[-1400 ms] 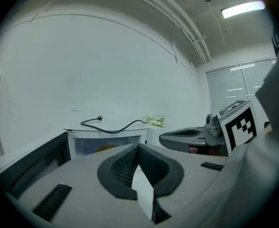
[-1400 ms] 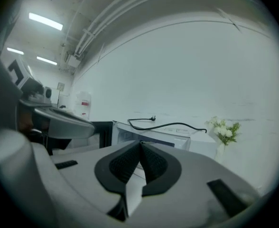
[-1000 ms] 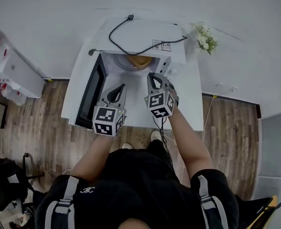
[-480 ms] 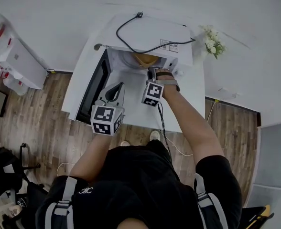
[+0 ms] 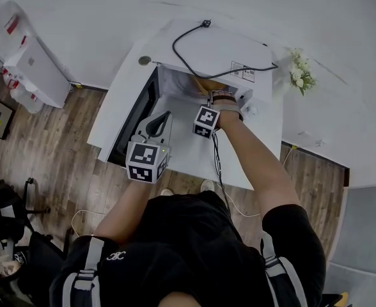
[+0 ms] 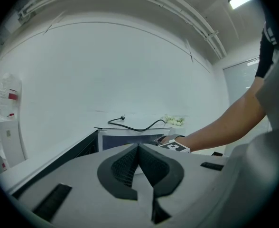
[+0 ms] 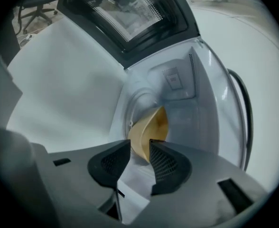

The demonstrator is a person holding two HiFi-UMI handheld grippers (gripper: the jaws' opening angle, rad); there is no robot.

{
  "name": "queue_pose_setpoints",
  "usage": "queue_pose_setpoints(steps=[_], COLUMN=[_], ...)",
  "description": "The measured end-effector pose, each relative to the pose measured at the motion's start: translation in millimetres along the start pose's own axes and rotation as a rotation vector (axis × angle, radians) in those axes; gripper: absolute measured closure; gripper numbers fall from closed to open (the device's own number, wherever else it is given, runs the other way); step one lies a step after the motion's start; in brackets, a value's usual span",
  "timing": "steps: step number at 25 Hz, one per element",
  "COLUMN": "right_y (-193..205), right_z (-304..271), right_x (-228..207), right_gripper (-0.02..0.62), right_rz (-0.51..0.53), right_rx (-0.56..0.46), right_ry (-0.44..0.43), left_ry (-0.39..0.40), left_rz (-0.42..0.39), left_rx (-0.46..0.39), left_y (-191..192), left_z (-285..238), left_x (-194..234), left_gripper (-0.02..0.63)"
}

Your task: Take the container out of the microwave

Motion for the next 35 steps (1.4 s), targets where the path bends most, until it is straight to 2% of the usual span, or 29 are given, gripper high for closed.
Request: queue_pose_setpoints(steps=[15,18,24,35], right_y=[-0.2,-0.9,-4.6,-11.7], right_z=[-46.6,-47.2,-43.8,-20.9], right_x=[-13.5,-10.2,-9.1,-7.6], right_gripper=[0.465,0.545,0.565,0.577], right_rz=[0.023,0.038,0.079,0.04], right_rx=[0.004,-0.002,-0.014,-0.086], right_ry=[-0.124,-0.142,-0.211,-0.34], left_ry=[-0.033,-0.043,-0.049,-0.031], left_rz=[0.009,0.014,0.016,0.012], left_rx=[0.004,0.008,0.001,-0.006], left_y=[-1.4,0.3,-2.5,-3.4], left_z=[-13.9,-12.7,-12.9,-13.6], left_x=[16.3,18.7,23.7,21.7], left_gripper=[0.601,0.601,0.601,0.601])
Point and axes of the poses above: the fingertips, and each gripper's own axes: z backward along the fingers, x to its left, y out of its underside, the point moved 7 cm from there along z, backward along the fingers, and after that the axes turned 7 degrees about z, right-handed, at the moved point
